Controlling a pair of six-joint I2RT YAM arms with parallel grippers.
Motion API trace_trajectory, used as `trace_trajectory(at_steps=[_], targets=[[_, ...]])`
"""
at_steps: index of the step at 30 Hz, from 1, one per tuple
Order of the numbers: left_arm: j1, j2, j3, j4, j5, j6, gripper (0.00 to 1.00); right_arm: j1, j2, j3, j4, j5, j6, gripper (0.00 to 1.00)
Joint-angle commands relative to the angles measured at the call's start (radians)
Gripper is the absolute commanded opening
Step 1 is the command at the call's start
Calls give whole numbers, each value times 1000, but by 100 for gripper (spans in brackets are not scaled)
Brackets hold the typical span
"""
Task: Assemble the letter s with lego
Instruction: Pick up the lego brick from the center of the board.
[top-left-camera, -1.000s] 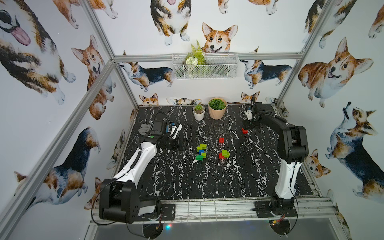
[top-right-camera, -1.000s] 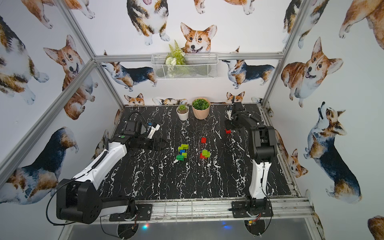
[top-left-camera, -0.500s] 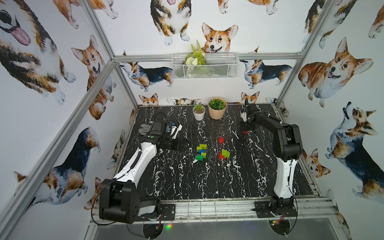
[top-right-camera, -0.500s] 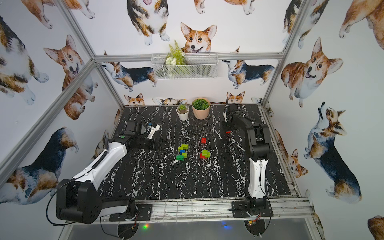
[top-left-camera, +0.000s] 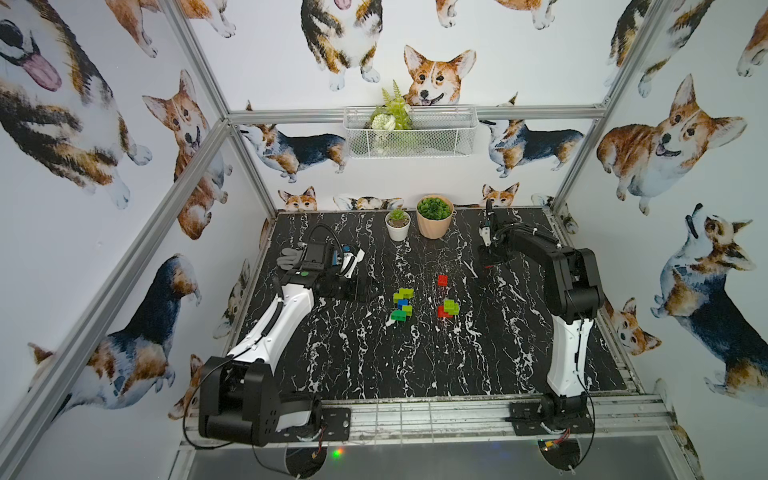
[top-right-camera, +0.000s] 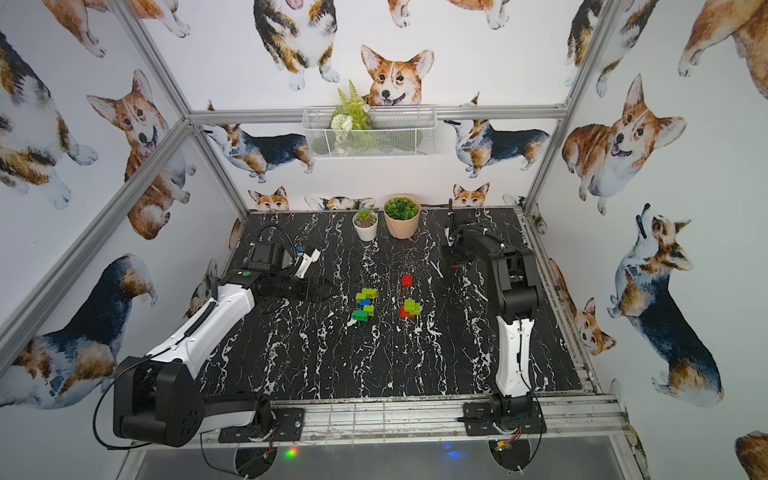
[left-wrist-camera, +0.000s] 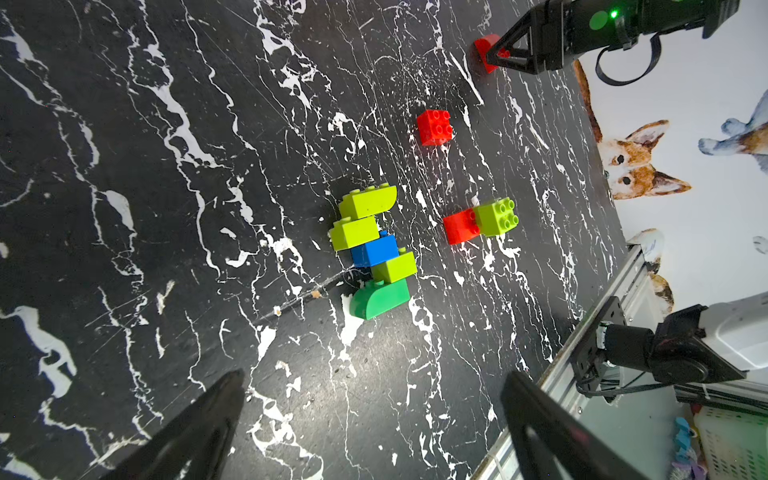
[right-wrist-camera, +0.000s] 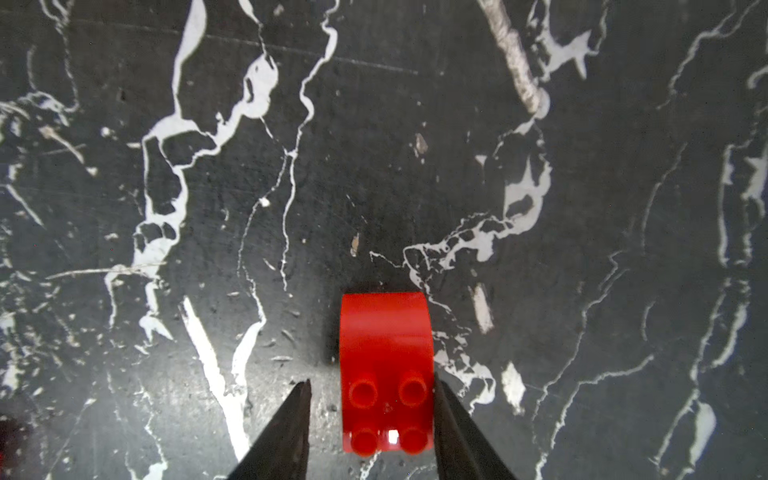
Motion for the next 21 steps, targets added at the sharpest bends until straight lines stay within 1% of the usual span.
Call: trace_trajectory(at_steps=[1,8,13,16,21], targets=[[1,-2,2,11,14,15,100,0,7,11,-16,-4,18,46],[1,-11,-4,8,11,16,100,1,34,55,-49,13,19,43],[1,-8,-4,11,15,12,100,12,41,55,-47,32,55,36],[1,-10,0,8,14,13,100,12,60,79,-79,40,70,35],[1,-14,-3,8,15,13,100,28,61,84,-79,69,95,34]])
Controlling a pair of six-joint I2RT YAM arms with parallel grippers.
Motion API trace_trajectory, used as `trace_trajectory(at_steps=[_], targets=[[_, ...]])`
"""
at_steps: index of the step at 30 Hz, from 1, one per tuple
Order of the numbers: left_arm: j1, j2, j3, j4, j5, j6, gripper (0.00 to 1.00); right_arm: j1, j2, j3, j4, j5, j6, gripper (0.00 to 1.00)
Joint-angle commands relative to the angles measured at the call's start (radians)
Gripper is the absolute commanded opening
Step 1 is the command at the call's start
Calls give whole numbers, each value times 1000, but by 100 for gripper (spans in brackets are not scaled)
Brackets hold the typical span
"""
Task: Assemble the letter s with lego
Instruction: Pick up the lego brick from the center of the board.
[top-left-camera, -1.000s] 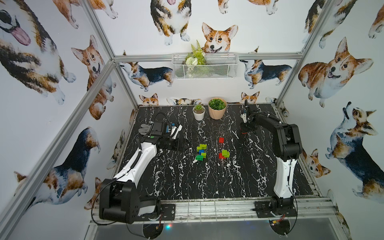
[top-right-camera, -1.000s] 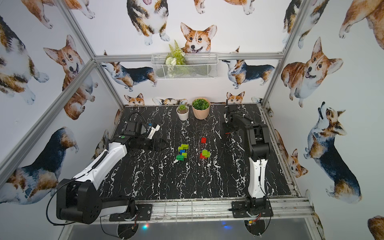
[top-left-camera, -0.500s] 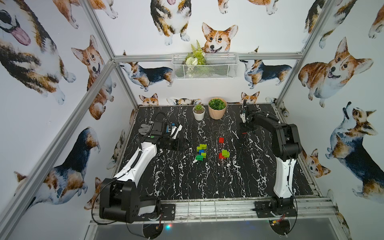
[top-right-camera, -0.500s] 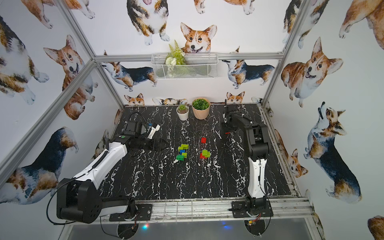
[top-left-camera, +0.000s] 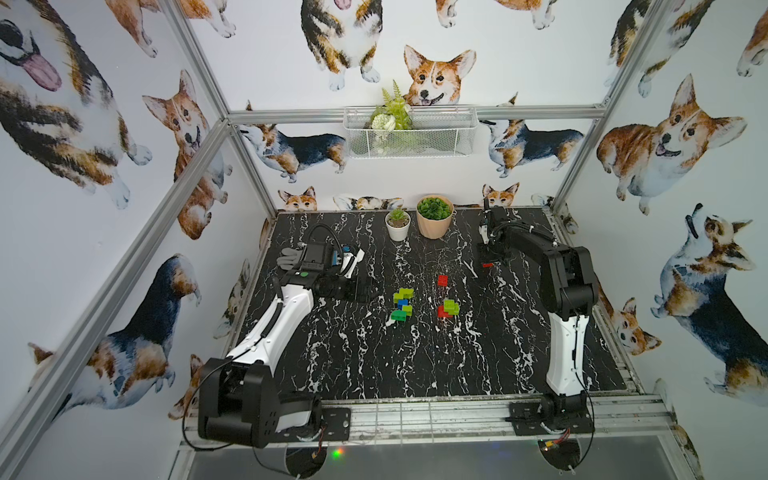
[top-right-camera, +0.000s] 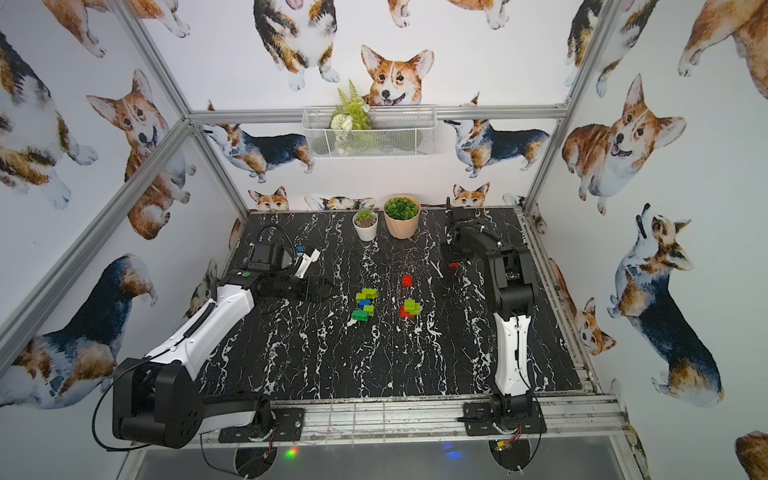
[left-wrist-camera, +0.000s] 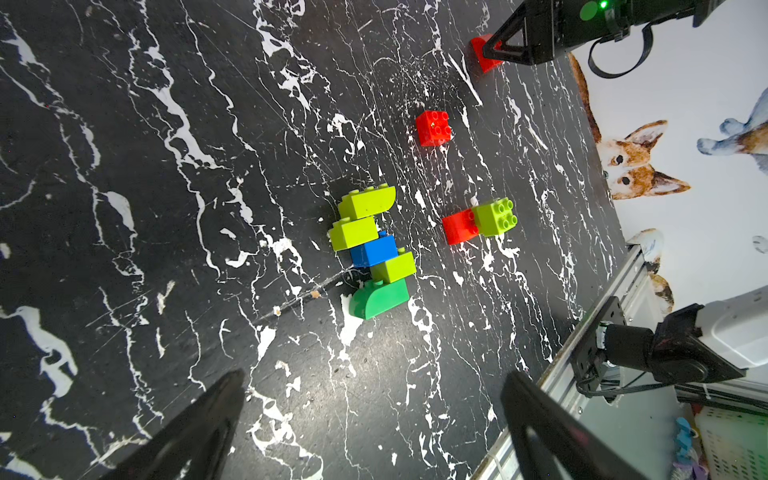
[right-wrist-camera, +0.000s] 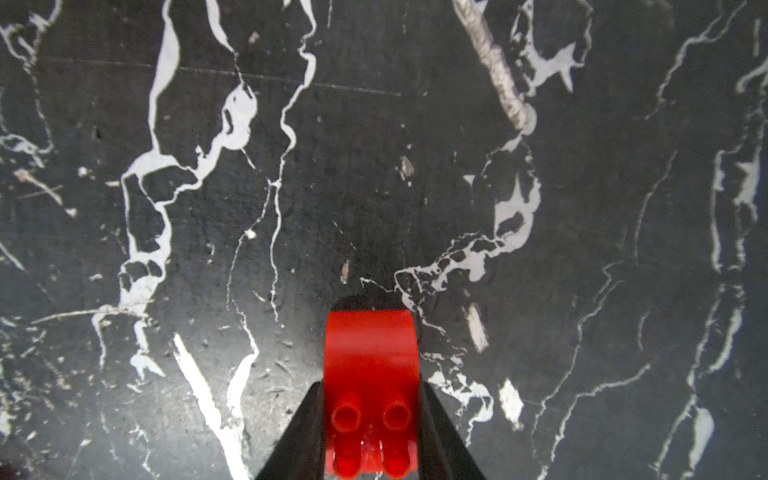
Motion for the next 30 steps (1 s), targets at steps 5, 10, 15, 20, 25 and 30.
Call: trace_trajectory(at_steps=[5,10,15,20,25,30], targets=[[1,-8,-6,10,14,13,100,25,10,11,-36,61,83,34],[1,-9,-8,17,15,12,100,39,-11,-12,-27,84,152,35],[1,-6,-9,26,21,10,100,51,-61,-72,8,98,255,35],[1,-9,-14,41,29,6,100,87,-104,-122,28,139,360,35],[1,-18,-25,56,38,0,100,134,-153,-157,-10,230,511,36],[1,-24,-34,71,44,-2,100,172,-237,-264,31,223,710,35]])
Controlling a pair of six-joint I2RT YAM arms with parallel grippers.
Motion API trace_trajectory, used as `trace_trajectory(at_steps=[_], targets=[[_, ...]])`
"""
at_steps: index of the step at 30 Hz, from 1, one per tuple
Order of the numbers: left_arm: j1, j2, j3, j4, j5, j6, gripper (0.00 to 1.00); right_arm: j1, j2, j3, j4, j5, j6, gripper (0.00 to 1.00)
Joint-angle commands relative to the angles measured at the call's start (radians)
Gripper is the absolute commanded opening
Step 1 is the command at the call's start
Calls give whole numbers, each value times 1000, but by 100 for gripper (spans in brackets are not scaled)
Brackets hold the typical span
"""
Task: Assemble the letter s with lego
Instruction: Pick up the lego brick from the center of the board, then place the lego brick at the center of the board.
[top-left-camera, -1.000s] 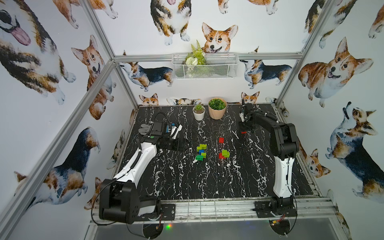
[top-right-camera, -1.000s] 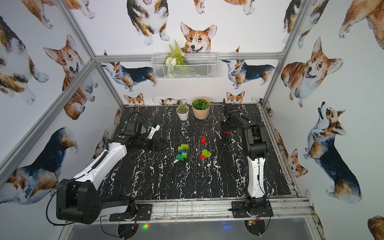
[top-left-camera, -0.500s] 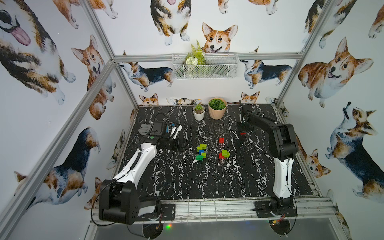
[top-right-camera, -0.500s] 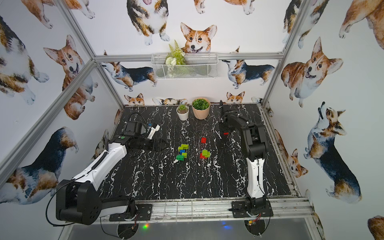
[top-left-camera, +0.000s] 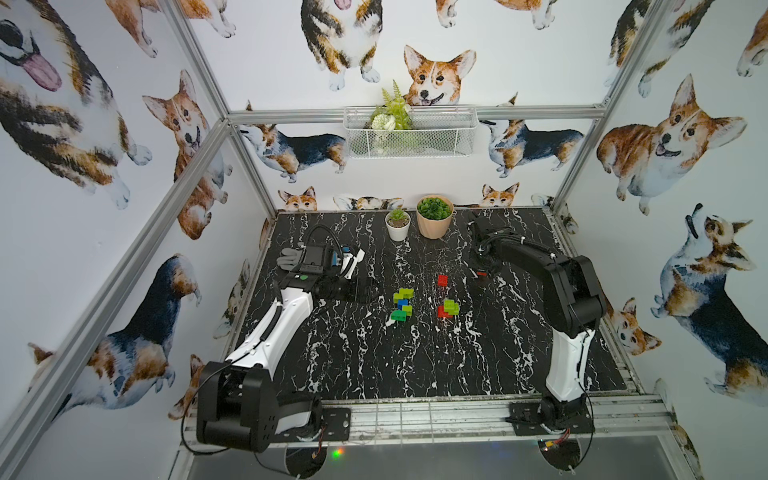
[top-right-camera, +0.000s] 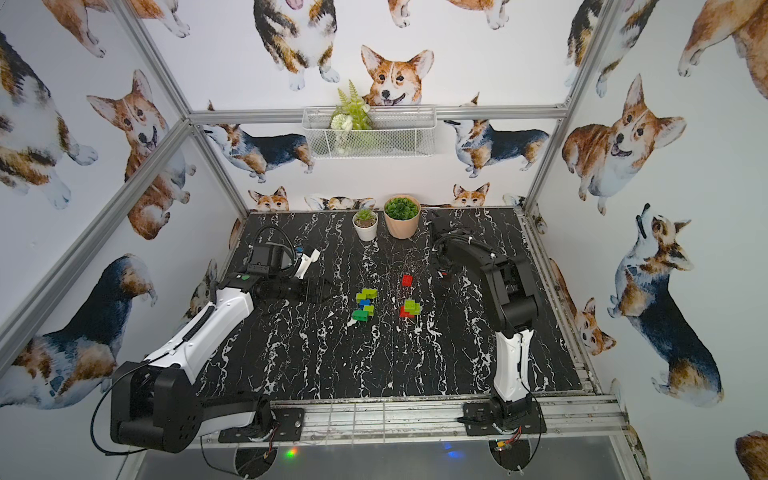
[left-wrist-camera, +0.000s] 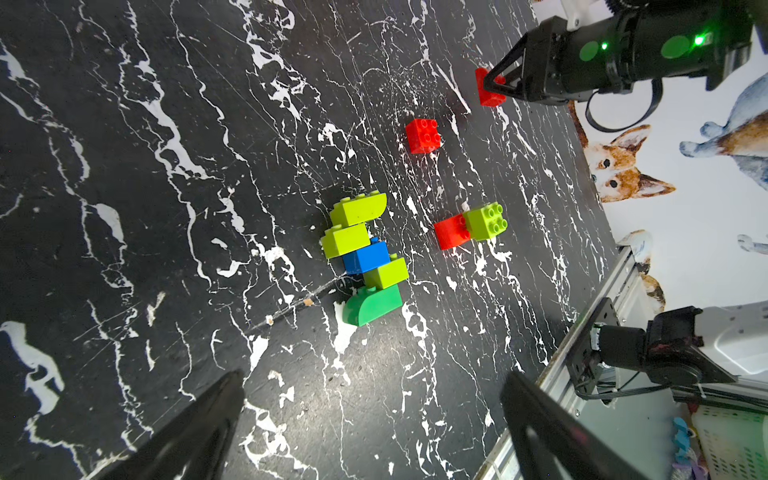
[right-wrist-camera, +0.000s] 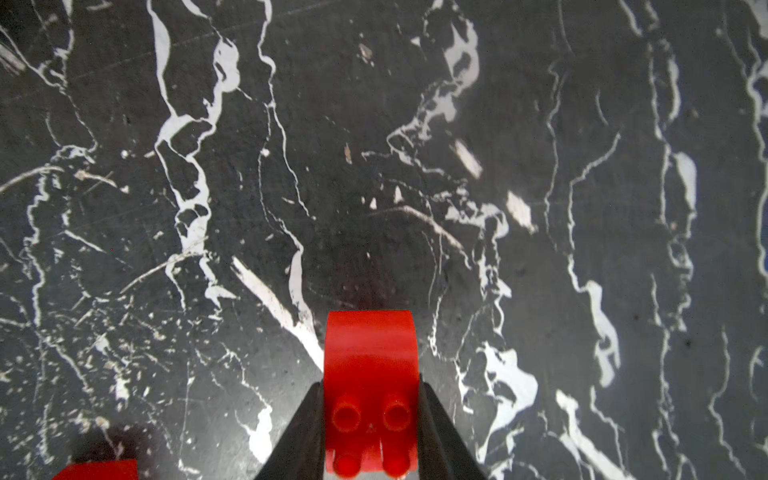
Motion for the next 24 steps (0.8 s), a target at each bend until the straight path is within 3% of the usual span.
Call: trace_trajectory(at_steps=[1,6,11,20,24], targets=[[1,-6,-5,27,21,6,100,19,-44,-53,20,18,214,36],[1,-10,-14,45,31,2,100,40,-74,-130,70,-23,429,37],[1,-19,-28,56,34,1,100,81,-44,-110,26,23,567,38],[1,-27,-36,59,35,3,100,117,6,-97,17,28,672,39],[1,-24,-37,58,34,4,100,125,0,-97,11,30,696,51]])
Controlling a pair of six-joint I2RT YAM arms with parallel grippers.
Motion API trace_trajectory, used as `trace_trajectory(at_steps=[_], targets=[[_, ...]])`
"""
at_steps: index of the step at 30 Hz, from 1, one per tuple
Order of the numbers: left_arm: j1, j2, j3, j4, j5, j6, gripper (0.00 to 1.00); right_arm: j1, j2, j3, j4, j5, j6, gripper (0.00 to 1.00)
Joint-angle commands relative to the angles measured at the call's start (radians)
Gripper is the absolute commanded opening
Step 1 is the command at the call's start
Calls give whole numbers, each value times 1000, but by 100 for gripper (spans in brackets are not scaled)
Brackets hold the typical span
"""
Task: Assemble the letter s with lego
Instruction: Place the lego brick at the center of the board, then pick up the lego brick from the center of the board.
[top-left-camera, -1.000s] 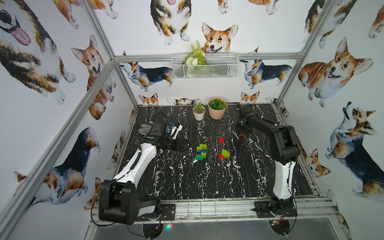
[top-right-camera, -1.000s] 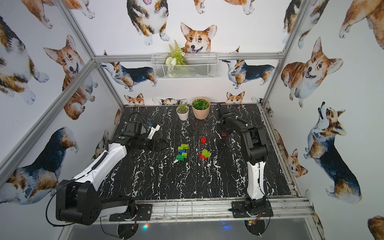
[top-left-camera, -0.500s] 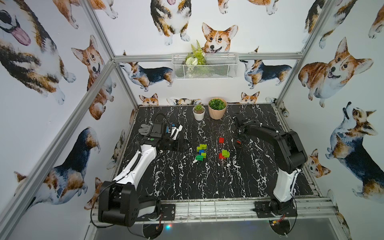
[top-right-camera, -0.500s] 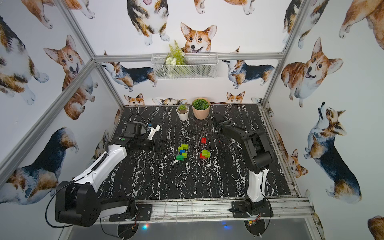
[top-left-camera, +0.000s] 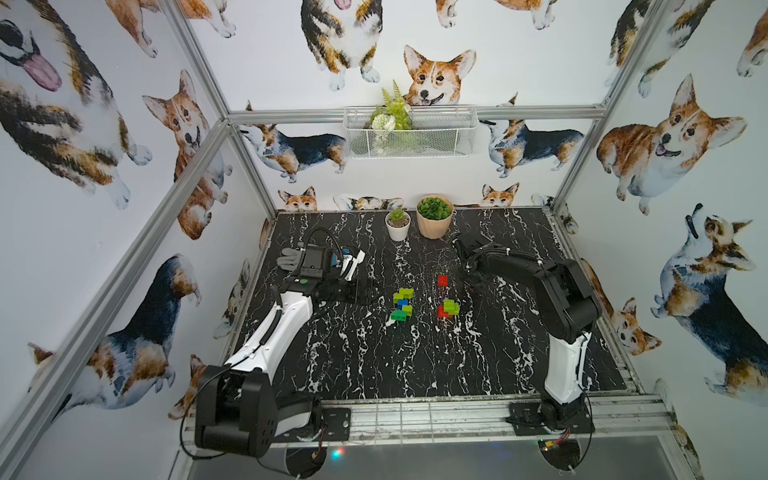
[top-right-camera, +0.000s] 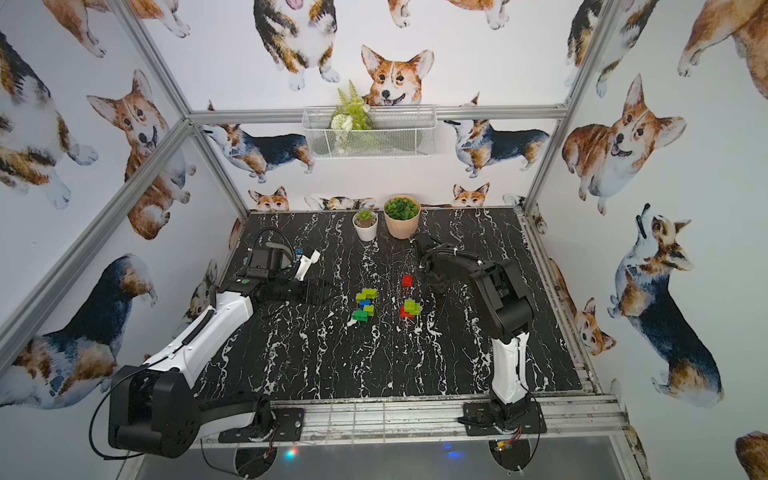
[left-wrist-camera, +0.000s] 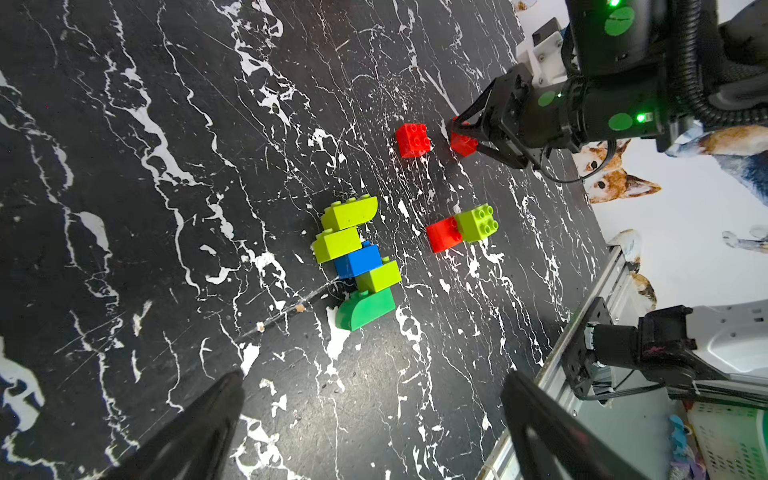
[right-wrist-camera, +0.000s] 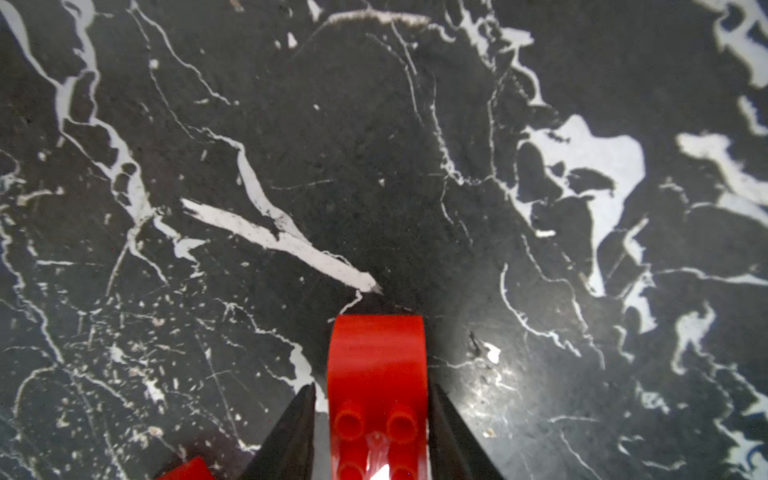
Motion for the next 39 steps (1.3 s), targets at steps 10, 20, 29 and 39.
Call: trace_trajectory(at_steps=[10,20,29,39], targets=[[1,-5,5,0,4,11,100,-15,-131,-12,-27,24,-71,71],[1,-22,7,-14,-7,17,100,-178,-332,-141,97,-383,-1143,70],[1,-32,17,-37,-20,21,100,-253,-336,-172,-12,-390,-1754,69],[1,-52,14,-77,-41,31,100,-259,-210,-154,11,-351,-2035,72]])
